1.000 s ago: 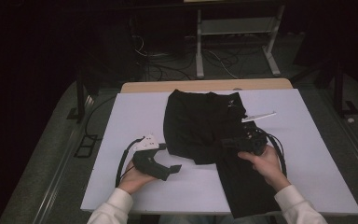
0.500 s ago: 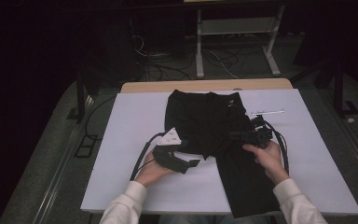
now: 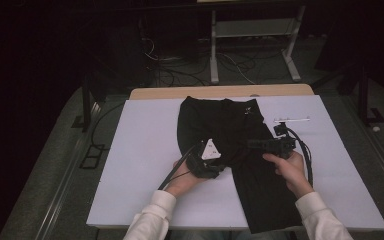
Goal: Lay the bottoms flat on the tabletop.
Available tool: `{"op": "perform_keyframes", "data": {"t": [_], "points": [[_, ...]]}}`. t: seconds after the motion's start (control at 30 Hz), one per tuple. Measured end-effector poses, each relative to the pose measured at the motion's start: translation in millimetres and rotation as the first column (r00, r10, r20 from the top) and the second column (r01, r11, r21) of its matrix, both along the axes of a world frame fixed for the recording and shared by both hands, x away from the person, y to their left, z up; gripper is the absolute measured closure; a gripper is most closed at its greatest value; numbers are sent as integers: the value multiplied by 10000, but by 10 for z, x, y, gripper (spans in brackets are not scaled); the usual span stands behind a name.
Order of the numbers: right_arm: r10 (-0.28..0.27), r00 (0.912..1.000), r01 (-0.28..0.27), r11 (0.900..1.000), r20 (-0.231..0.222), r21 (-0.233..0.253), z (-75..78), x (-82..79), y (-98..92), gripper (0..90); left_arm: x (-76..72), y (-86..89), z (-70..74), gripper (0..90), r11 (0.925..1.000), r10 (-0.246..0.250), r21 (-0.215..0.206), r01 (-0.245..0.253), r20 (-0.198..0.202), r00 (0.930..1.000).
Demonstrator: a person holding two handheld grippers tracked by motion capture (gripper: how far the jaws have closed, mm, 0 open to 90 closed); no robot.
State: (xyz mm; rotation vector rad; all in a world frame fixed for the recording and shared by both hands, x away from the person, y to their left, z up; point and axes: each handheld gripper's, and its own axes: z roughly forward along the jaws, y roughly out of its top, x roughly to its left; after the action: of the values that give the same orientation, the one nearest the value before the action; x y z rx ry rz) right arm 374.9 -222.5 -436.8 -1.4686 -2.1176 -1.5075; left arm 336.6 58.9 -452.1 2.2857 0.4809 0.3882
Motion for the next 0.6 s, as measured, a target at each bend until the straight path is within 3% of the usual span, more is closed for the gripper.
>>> {"op": "perform_keyframes", "data": {"t": [0.1, 0.17, 0.27, 0.37, 0.47, 0.6], "points": [[31, 10000, -32, 9998, 71, 190, 25, -16, -20, 882, 15, 47, 33, 767, 9996, 216, 186, -220, 214, 9995], [117, 9999, -119, 9992, 72, 389, 54, -40, -23, 882, 16, 111, 96, 856, 9996, 298, 24, -298, 197, 9994], [415, 9987, -429, 9978, 281, 514, 130, -117, 12, 882, -30, 217, 232, 878, 9998, 173, -28, -172, 233, 9996], [892, 9943, -925, 9941, 581, 571, 222, -235, 82, 882, -166, 332, 364, 880, 9996, -187, 198, 183, 177, 9997], [1704, 9822, -1736, 9842, 786, 355, 285, -419, 196, 882, -404, 465, 435, 880, 9935, -903, 701, 896, 74, 9959], [2798, 9581, -2781, 9599, 615, -345, 224, -693, 365, 882, -672, 626, 392, 882, 9799, -1643, 1108, 1661, -252, 9861]]}}
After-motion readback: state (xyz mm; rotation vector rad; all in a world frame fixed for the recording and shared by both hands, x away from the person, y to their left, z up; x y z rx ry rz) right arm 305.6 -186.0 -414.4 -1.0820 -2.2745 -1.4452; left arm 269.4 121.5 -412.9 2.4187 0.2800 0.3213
